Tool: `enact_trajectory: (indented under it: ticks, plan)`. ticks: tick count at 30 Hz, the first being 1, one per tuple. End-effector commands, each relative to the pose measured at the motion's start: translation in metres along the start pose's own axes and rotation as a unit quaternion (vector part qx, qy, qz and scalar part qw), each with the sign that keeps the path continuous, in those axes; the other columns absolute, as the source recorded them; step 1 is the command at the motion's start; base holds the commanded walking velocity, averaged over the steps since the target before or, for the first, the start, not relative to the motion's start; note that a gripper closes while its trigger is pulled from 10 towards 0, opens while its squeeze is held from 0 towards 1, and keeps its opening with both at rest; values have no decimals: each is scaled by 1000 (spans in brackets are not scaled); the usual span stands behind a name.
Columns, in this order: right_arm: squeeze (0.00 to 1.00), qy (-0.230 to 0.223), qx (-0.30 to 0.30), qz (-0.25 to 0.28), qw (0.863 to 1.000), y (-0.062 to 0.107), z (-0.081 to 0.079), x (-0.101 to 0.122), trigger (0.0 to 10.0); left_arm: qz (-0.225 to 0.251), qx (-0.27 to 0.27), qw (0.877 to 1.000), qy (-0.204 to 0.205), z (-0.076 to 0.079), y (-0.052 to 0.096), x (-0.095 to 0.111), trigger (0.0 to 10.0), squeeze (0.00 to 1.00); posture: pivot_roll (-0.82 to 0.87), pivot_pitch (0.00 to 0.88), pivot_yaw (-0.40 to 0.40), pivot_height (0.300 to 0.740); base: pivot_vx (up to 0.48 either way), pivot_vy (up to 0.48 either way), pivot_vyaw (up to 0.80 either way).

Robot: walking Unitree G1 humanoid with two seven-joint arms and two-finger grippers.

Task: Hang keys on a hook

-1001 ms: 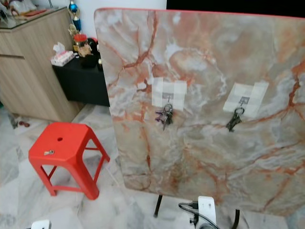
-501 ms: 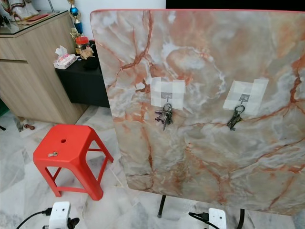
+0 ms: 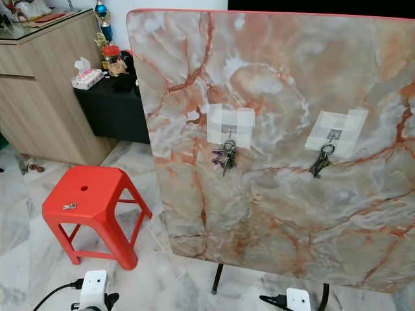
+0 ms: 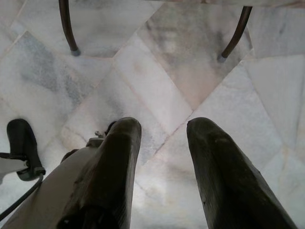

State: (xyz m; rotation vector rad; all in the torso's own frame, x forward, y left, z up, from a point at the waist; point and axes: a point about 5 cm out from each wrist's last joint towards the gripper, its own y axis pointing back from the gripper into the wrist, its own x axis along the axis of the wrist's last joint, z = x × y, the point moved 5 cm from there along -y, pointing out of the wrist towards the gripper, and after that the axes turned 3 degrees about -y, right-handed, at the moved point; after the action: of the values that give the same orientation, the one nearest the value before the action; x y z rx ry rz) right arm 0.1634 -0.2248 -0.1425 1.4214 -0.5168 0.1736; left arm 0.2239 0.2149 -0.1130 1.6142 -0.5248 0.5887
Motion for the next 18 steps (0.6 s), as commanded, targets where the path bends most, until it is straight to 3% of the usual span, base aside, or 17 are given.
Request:
enact_trajectory:
  ticks: [1,6,7,9,18]
  plan:
    - [0,-12,0,-7,1000,1,-3,-9,10000,-15,-2,1000,-11,6,0,-6,10000,0,90,0,19,740,0,0,0]
    - [0,-4,6,-12,1000,2,-6,-17,10000,-14,1,1000,-11,13,-1,-1,10000,0,105,0,21,740,0,0,0]
    - [0,1,8,-11,1000,2,-5,-16,10000,-23,12,1000,-9,-11,6,-22,10000,0,117,0,14,740,0,0,531]
    - [0,4,7,-12,1000,1,-4,-16,10000,-25,18,999,-8,-23,10,-32,10000,0,138,0,8,740,0,0,666]
    - [0,-1,6,-11,1000,2,3,-19,10000,-31,21,999,-2,-21,12,-38,10000,0,148,0,-16,740,0,0,800]
